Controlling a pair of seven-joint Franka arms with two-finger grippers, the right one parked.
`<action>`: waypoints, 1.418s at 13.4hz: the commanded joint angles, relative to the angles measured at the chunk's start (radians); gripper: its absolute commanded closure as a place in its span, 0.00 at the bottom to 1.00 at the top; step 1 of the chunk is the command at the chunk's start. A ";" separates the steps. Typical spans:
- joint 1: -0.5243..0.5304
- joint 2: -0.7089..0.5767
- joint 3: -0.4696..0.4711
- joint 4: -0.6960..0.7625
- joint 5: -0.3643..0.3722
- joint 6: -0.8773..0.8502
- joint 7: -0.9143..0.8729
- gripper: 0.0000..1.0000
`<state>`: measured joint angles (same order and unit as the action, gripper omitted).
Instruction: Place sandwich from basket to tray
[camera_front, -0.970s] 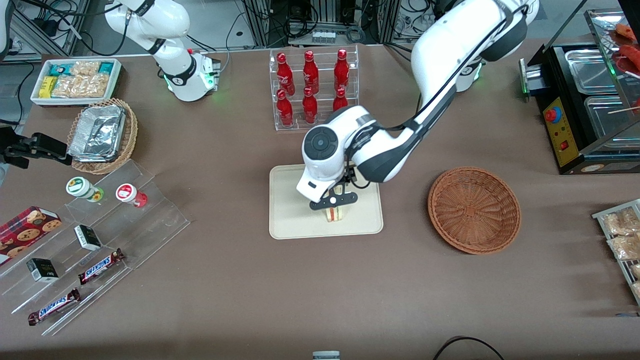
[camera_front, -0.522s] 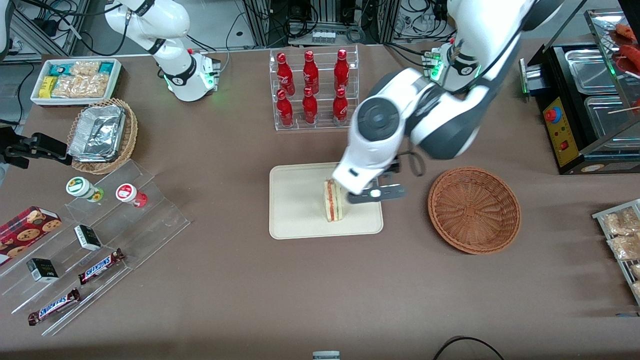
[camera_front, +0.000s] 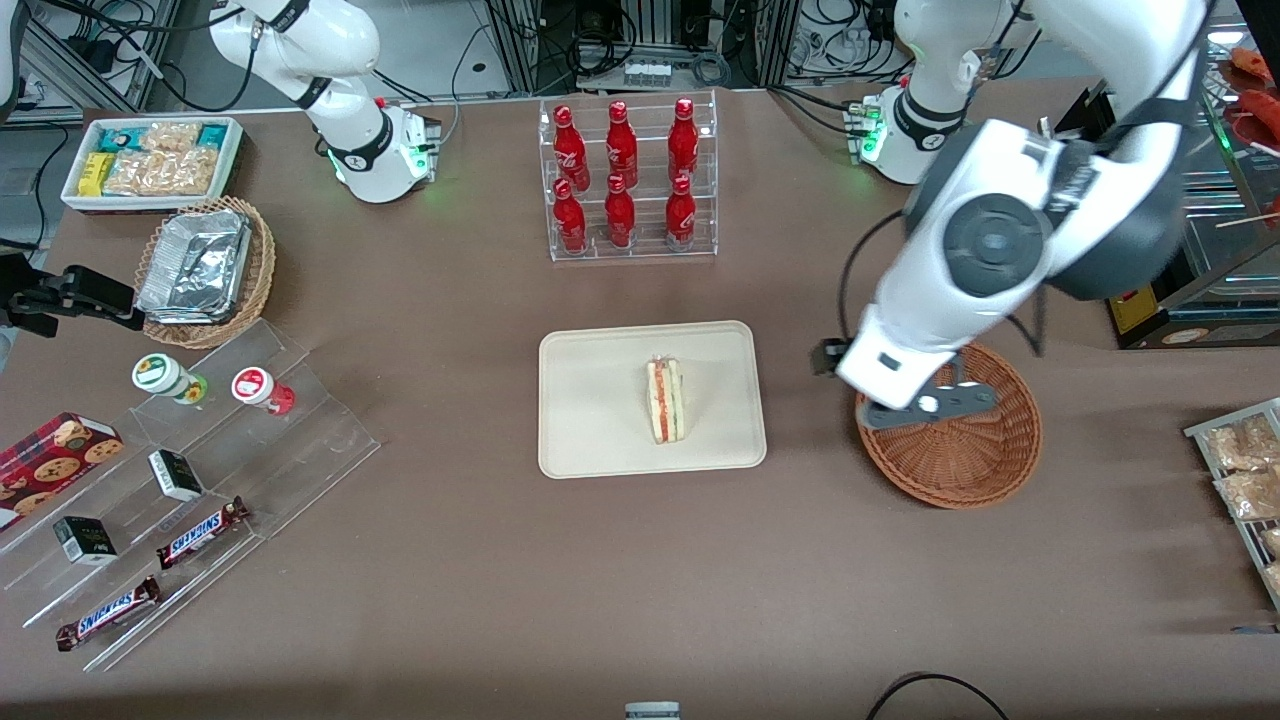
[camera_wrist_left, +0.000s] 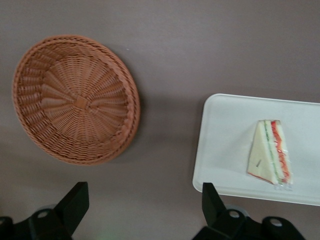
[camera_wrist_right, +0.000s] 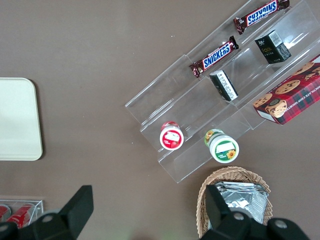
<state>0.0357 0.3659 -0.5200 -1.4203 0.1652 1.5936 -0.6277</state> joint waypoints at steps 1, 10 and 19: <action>0.030 -0.038 0.002 -0.043 -0.016 0.009 0.028 0.00; 0.023 -0.280 0.304 -0.221 -0.167 -0.095 0.361 0.00; 0.023 -0.297 0.314 -0.054 -0.177 -0.352 0.372 0.00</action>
<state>0.0743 0.0737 -0.2260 -1.5189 0.0067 1.2966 -0.2699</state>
